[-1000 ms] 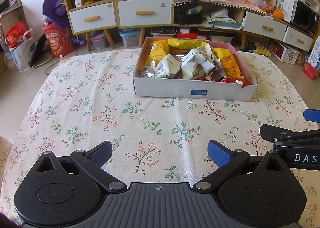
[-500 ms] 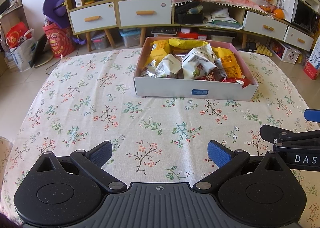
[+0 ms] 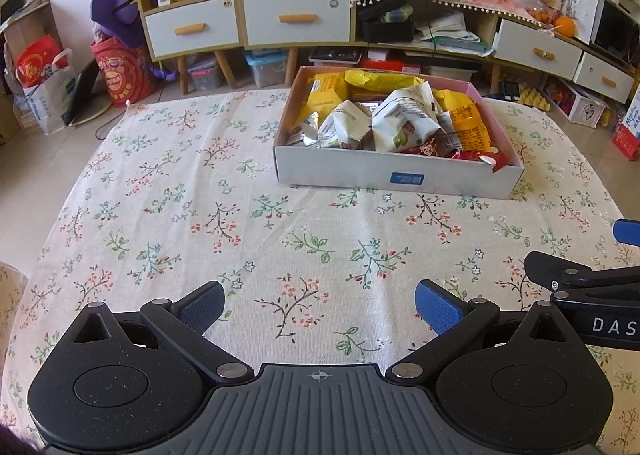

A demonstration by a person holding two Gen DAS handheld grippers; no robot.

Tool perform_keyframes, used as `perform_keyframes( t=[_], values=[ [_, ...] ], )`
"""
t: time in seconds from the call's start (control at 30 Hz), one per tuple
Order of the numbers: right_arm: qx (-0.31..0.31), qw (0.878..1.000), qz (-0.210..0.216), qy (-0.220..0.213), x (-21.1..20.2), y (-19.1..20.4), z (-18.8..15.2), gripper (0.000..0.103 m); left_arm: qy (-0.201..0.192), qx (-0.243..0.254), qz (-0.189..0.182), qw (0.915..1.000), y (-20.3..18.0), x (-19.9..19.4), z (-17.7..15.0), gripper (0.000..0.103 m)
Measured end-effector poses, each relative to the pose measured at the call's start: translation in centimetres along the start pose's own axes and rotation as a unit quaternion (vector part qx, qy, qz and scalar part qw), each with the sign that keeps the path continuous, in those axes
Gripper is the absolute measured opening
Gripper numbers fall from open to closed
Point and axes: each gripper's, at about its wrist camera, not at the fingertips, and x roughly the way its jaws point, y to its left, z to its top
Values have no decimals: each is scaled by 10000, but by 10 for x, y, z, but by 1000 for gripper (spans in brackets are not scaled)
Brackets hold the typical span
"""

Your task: Organize snacks

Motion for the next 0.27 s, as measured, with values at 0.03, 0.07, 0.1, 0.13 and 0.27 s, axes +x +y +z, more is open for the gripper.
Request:
perform_keyframes(
  t=[0.03,0.07,0.1,0.13,0.27],
  values=[
    [-7,10000,-1,0,0,0,0,103,7,-4,4,10000,0,0,0,102],
    [-15,10000,-3,-1,0,1,0,103,11,-3,7,10000,0,0,0,102],
    [-21,10000,-7,-2,0,1,0,103,11,2,11,10000,0,0,0,102],
    [-27,10000,-12,-2,0,1,0,103,6,12,18,10000,-1,0,0,102],
    [1,10000,-17,-5,2,2,-1,103,-90,8,-45,9999,1,5,-2,102]
  ],
)
